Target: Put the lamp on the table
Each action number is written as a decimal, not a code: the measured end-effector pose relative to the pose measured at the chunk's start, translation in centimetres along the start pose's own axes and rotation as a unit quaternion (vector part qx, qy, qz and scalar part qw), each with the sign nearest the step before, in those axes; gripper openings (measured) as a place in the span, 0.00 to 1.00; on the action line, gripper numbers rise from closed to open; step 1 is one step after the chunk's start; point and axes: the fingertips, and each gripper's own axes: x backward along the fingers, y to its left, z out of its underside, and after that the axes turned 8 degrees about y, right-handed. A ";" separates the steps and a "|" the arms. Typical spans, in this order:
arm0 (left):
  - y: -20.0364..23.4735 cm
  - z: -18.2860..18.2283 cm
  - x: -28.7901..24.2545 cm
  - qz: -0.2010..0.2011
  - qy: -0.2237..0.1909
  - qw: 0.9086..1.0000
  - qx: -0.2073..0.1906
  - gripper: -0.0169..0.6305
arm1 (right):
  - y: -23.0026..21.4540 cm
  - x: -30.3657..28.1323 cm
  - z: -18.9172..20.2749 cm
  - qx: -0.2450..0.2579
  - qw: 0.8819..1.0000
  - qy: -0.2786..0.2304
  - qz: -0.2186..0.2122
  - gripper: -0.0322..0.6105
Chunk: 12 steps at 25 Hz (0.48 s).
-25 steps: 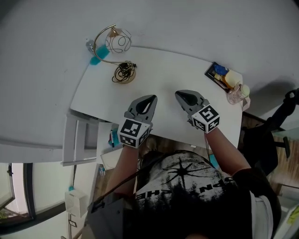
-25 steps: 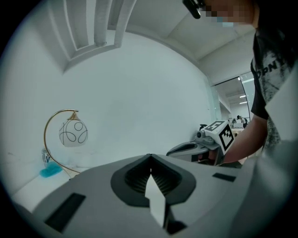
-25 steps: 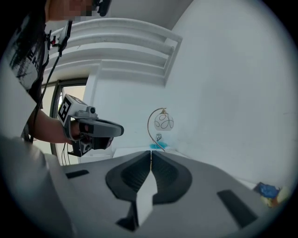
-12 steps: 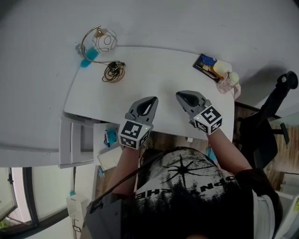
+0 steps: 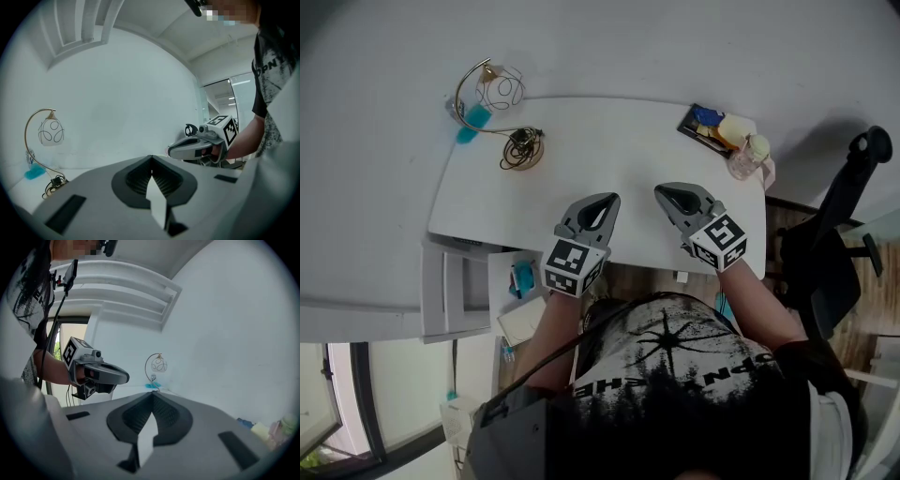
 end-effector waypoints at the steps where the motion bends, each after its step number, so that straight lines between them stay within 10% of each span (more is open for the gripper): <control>1: -0.2 0.0 0.0 0.002 0.000 1.000 -0.001 0.05 | 0.0 0.1 0.0 0.000 1.000 -0.001 0.001 0.08; 12: -1.4 0.1 -0.3 0.001 0.006 1.000 -0.010 0.05 | 0.3 1.0 0.9 -0.004 1.000 0.000 0.002 0.08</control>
